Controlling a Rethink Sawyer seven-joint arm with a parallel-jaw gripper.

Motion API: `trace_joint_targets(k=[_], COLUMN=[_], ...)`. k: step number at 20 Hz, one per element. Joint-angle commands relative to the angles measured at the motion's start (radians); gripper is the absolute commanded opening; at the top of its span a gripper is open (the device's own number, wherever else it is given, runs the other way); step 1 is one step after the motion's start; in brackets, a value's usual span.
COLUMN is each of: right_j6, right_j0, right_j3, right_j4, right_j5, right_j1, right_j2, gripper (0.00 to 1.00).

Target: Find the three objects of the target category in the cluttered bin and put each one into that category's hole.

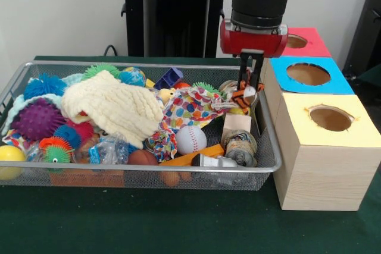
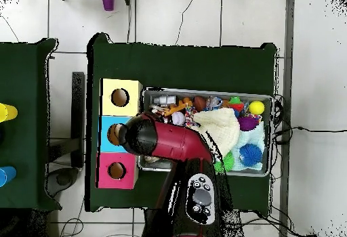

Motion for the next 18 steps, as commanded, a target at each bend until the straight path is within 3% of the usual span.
trace_joint_targets(k=[1, 8, 18], right_j6=[0.295, 0.304, 0.297], right_j0=[0.023, 0.074, 0.074], right_j3=[0.198, 0.292, 0.335], right_j4=[0.079, 0.111, 0.171], right_j5=[0.127, 0.138, 0.078], right_j1=[-0.095, -0.173, -0.146], right_j2=[-0.004, -0.043, -0.029], gripper=[0.0, 0.0, 0.0])
